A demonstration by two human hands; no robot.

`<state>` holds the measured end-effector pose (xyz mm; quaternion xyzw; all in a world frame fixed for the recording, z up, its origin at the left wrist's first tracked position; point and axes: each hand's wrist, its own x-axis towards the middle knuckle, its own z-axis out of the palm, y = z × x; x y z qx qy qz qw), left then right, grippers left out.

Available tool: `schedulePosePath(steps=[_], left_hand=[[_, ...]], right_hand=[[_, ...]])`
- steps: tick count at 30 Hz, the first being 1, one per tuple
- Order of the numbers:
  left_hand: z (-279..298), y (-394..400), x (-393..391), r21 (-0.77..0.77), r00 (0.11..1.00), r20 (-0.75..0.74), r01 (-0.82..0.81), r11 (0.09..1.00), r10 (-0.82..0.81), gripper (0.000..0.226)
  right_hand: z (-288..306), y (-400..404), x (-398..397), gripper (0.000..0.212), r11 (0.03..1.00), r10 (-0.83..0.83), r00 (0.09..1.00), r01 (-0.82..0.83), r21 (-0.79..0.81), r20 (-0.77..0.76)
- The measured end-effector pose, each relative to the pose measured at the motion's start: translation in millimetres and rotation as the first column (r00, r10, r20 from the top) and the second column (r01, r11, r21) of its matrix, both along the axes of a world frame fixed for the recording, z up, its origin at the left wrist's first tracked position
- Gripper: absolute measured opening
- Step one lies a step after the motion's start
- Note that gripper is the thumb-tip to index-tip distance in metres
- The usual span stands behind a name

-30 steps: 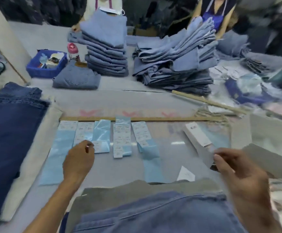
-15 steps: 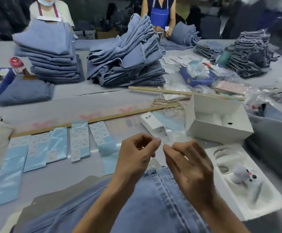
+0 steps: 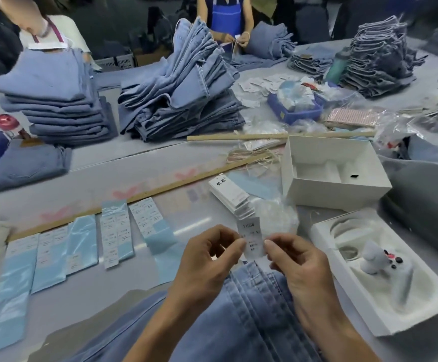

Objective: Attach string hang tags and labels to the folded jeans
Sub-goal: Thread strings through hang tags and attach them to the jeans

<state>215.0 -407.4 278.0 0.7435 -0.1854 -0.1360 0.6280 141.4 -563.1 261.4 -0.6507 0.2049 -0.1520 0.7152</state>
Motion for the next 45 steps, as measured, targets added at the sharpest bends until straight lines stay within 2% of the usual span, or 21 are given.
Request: schedulePosePath(steps=[4, 8, 11, 16, 19, 21, 24, 26, 28, 30, 37, 40, 42, 45], left_hand=[[-7, 0, 11, 0.055, 0.998, 0.018, 0.059, 0.997, -0.060, 0.014], [-12, -4, 21, 0.074, 0.990, 0.022, 0.139, 0.988, -0.141, 0.017], [-20, -7, 31, 0.091, 0.984, 0.029, 0.170, 0.981, -0.173, 0.016], [-35, -14, 49, 0.170, 0.988, 0.059, 0.131, 0.977, -0.143, 0.030], [-55, -23, 78, 0.190, 0.993, 0.107, -0.075, 0.979, 0.055, 0.041], [-76, -37, 108, 0.321, 0.964, 0.240, -0.192, 0.928, 0.116, 0.039], [-114, -74, 157, 0.606, 0.921, 0.377, -0.169, 0.777, -0.093, 0.025], [-141, -99, 189, 0.737, 0.889, 0.372, -0.107, 0.667, -0.268, 0.018], [-164, -122, 217, 0.833, 0.851, 0.324, -0.048, 0.551, -0.415, 0.026], [-179, -138, 237, 0.874, 0.847, 0.266, -0.010, 0.487, -0.460, 0.035], [-188, -148, 260, 0.868, 0.869, 0.217, 0.038, 0.496, -0.446, 0.031], [-179, -145, 264, 0.853, 0.889, 0.203, 0.045, 0.520, -0.410, 0.018], [-174, -142, 264, 0.862, 0.880, 0.259, -0.024, 0.506, -0.398, 0.022], [-167, -138, 262, 0.867, 0.814, 0.397, -0.182, 0.463, -0.424, 0.021]], right_hand=[[-4, -6, 3, 0.018, 0.999, 0.012, 0.999, -0.011, 0.050, -0.030], [-10, -12, 7, 0.017, 0.979, 0.052, 0.998, -0.042, 0.198, -0.044], [-14, -17, 9, 0.020, 0.983, 0.046, 0.998, -0.038, 0.182, -0.040], [-27, -11, 14, 0.019, 0.993, -0.054, 0.998, 0.056, 0.100, -0.027], [-40, -11, 16, 0.021, 0.978, -0.153, 0.988, 0.156, 0.135, -0.039], [-46, -14, 17, 0.020, 0.956, -0.230, 0.972, 0.233, 0.176, -0.039], [-54, -13, 18, 0.015, 0.952, -0.262, 0.964, 0.265, 0.150, -0.042], [-57, -12, 17, 0.014, 0.949, -0.273, 0.961, 0.277, 0.149, -0.045], [-59, -13, 17, 0.012, 0.930, -0.307, 0.951, 0.309, 0.197, -0.042], [-60, -14, 18, 0.007, 0.911, -0.341, 0.939, 0.343, 0.231, -0.048], [-62, -17, 18, 0.006, 0.907, -0.334, 0.939, 0.343, 0.245, -0.080], [-60, -18, 18, 0.005, 0.912, -0.316, 0.946, 0.322, 0.254, -0.069], [-60, -18, 17, 0.004, 0.916, -0.301, 0.952, 0.307, 0.260, -0.064], [-59, -19, 17, 0.004, 0.914, -0.296, 0.953, 0.302, 0.272, -0.065]])
